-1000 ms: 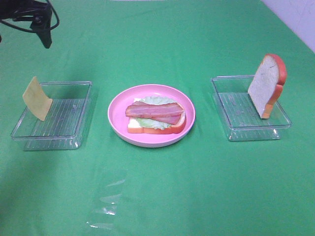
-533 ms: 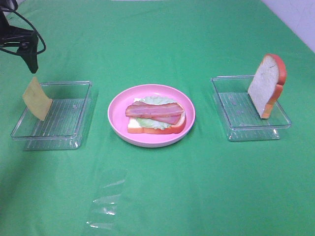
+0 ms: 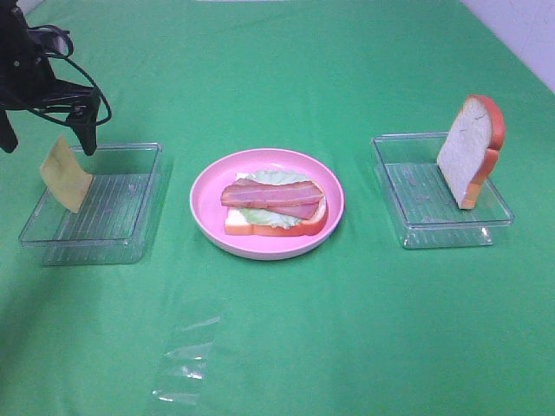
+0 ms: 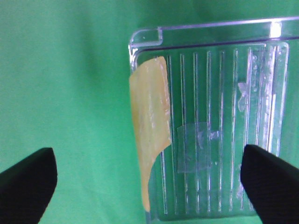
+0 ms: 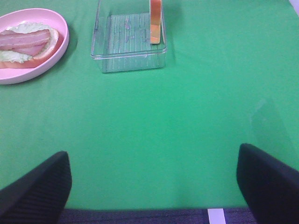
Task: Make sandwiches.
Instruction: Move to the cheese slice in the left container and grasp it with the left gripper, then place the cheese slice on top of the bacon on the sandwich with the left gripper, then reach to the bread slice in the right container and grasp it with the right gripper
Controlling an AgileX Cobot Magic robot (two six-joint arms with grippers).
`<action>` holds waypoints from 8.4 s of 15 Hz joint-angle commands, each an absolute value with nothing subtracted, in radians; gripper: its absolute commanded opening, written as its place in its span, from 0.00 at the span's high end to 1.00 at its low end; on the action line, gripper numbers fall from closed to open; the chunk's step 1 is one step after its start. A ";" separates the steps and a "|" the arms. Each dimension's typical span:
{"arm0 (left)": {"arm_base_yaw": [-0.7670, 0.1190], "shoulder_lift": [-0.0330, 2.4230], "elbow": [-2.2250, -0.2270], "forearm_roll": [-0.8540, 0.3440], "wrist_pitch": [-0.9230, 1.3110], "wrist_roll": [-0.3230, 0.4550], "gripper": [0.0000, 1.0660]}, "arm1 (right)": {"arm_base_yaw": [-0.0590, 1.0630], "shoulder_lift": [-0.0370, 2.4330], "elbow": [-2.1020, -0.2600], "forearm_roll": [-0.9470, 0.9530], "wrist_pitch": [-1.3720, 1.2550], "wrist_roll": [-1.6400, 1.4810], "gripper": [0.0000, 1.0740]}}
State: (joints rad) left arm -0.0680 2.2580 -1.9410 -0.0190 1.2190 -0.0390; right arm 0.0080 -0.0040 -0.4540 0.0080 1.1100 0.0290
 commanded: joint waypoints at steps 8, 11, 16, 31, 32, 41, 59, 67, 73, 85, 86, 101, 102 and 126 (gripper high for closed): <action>-0.072 2.317 -1.960 -0.017 1.306 -0.049 0.17 | 0.006 -0.031 -0.452 0.008 1.099 0.018 0.14; -0.072 2.317 -1.960 -0.017 1.304 -0.050 0.52 | 0.006 -0.031 -0.452 0.008 1.099 0.018 0.14; -0.072 2.317 -1.960 -0.010 1.300 -0.046 0.57 | 0.006 -0.031 -0.452 0.008 1.099 0.018 0.14; -0.072 2.290 -1.960 -0.015 1.320 -0.050 1.00 | 0.006 -0.031 -0.452 0.008 1.099 0.018 0.14; -0.072 2.272 -1.960 -0.025 1.320 -0.050 1.00 | 0.006 -0.031 -0.452 0.008 1.099 0.018 0.14; -0.099 2.063 -1.957 -0.482 1.320 0.082 1.00 | 0.006 -0.031 -0.452 0.008 1.099 0.018 0.14; -0.520 2.320 -1.959 -0.449 0.989 0.107 1.00 | 0.006 -0.031 -0.452 0.008 1.099 0.018 0.14; -0.520 2.320 -1.959 -0.331 0.953 0.107 0.89 | 0.006 -0.031 -0.452 0.008 1.099 0.018 0.14; -0.520 2.277 -1.964 -0.180 1.004 0.048 0.05 | 0.006 -0.031 -0.452 0.008 1.099 0.018 0.14; -0.078 2.095 -1.973 -0.024 1.319 0.048 0.06 | 0.006 -0.031 -0.452 0.008 1.099 0.018 0.14; -0.056 2.093 -1.971 -0.024 1.319 0.052 0.06 | 0.006 -0.031 -0.452 0.008 1.099 0.018 0.14; 0.110 1.437 -1.175 -0.117 1.159 0.138 0.08 | 0.006 -0.031 -0.452 0.008 1.099 0.018 0.14; 0.110 1.310 -1.083 -0.120 1.132 0.143 0.08 | 0.006 -0.031 -0.452 0.008 1.099 0.018 0.14; 0.068 -0.026 -0.517 -0.050 1.080 0.028 0.08 | 0.006 -0.028 -0.452 0.008 1.099 0.018 0.14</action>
